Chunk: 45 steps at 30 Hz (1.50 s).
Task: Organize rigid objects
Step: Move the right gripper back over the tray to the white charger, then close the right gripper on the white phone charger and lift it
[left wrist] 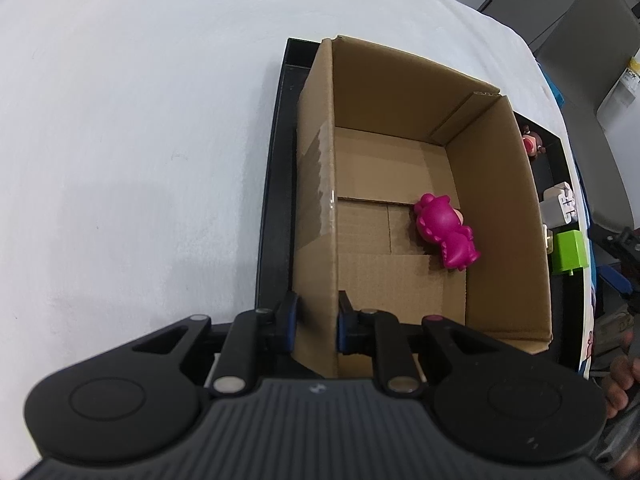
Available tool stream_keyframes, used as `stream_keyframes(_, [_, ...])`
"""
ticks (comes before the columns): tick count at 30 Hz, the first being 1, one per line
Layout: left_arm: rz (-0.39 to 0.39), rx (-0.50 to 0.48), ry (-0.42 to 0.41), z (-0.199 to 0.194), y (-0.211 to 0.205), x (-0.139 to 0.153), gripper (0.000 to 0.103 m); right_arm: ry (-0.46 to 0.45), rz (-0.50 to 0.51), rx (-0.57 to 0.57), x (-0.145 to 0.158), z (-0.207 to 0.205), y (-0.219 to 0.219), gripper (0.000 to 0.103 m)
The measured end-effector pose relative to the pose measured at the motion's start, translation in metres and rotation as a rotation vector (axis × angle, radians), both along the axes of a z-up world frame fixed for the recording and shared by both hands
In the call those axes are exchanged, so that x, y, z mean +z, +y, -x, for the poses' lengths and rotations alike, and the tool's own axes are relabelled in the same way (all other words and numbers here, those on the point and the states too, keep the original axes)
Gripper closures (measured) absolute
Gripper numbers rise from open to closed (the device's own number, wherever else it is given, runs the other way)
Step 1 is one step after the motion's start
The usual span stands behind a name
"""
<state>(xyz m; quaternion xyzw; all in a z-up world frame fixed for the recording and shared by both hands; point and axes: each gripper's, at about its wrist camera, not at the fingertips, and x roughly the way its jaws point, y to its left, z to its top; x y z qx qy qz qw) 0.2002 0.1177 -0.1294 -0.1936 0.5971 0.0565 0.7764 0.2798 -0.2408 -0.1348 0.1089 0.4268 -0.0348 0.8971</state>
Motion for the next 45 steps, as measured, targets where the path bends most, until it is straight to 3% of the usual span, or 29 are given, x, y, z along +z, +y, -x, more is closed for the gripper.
stream_keyframes(11, [-0.029, 0.022, 0.015, -0.005, -0.002, -0.001, 0.086, -0.048, 0.178, 0.091, -0.019, -0.018, 0.044, 0.044])
stream_keyframes(21, [-0.041, 0.037, 0.030, -0.008, -0.004, -0.001, 0.086, -0.047, 0.293, 0.118, -0.034, -0.029, 0.058, 0.044])
stream_keyframes(23, [-0.040, 0.043, 0.029, -0.008, -0.003, -0.001, 0.086, -0.054, 0.312, 0.131, -0.036, -0.030, 0.060, 0.049])
stream_keyframes(24, [-0.038, 0.048, 0.028, -0.007, -0.002, -0.001, 0.086, -0.038, 0.314, 0.145, -0.038, -0.032, 0.061, 0.065])
stream_keyframes(25, [-0.037, 0.050, 0.028, -0.007, -0.002, -0.001, 0.086, -0.013, 0.312, 0.145, -0.042, -0.033, 0.060, 0.078])
stream_keyframes(27, [-0.038, 0.051, 0.025, -0.007, -0.001, -0.001, 0.086, 0.003, 0.264, 0.142, -0.043, -0.032, 0.056, 0.082])
stream_keyframes(39, [-0.034, 0.081, 0.014, -0.006, 0.004, 0.003, 0.086, 0.006, 0.088, 0.193, -0.024, -0.010, 0.048, 0.086])
stream_keyframes(40, [-0.032, 0.084, 0.012, -0.006, 0.004, 0.004, 0.086, 0.007, 0.074, 0.194, -0.022, -0.008, 0.046, 0.101])
stream_keyframes(42, [-0.032, 0.084, 0.009, -0.007, 0.003, 0.004, 0.086, 0.018, 0.014, 0.203, -0.017, -0.006, 0.042, 0.103])
stream_keyframes(45, [-0.029, 0.089, 0.002, -0.005, 0.003, 0.004, 0.086, 0.037, 0.004, 0.226, -0.014, -0.002, 0.043, 0.103])
